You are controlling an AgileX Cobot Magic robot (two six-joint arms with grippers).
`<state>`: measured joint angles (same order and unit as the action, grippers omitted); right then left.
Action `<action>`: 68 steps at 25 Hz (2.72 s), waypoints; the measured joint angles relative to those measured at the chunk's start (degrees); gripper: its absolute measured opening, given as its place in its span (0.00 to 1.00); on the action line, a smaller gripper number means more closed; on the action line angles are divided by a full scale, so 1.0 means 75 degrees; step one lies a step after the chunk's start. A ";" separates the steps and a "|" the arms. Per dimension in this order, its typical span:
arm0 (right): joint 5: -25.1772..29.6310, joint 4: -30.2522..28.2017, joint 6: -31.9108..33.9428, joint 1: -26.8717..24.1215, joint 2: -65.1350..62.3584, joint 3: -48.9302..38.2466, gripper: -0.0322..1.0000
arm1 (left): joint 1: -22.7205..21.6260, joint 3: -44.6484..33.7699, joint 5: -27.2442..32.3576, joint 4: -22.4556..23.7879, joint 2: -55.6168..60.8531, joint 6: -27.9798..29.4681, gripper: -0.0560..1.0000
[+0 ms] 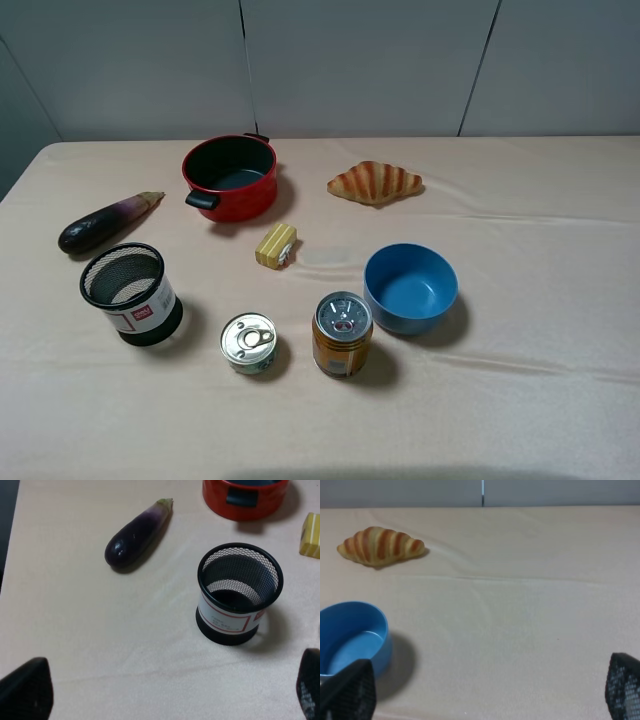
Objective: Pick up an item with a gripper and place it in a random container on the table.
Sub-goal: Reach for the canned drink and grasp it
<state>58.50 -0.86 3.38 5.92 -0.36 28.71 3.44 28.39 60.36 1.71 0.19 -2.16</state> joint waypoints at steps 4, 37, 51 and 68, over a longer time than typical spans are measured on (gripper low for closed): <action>0.0000 0.0000 0.0000 0.0000 0.0000 0.0000 0.70 | 0.0000 0.0000 0.0000 0.0000 0.0000 0.0000 0.99; 0.0000 0.0000 0.0000 0.0000 0.0000 0.0000 0.70 | 0.0000 0.0000 0.0000 0.0000 0.0000 0.0000 0.99; 0.0000 0.0030 0.0000 0.0000 0.0000 0.0000 0.70 | 0.0000 0.0000 0.0000 0.0000 0.0000 0.0000 0.99; -0.0181 0.0030 -0.0031 0.0000 0.3221 0.1461 0.70 | 0.0000 0.0000 0.0000 0.0000 0.0000 0.0000 0.99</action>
<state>57.15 -0.63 3.15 5.92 23.80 39.67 3.44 28.39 60.36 1.71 0.19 -2.16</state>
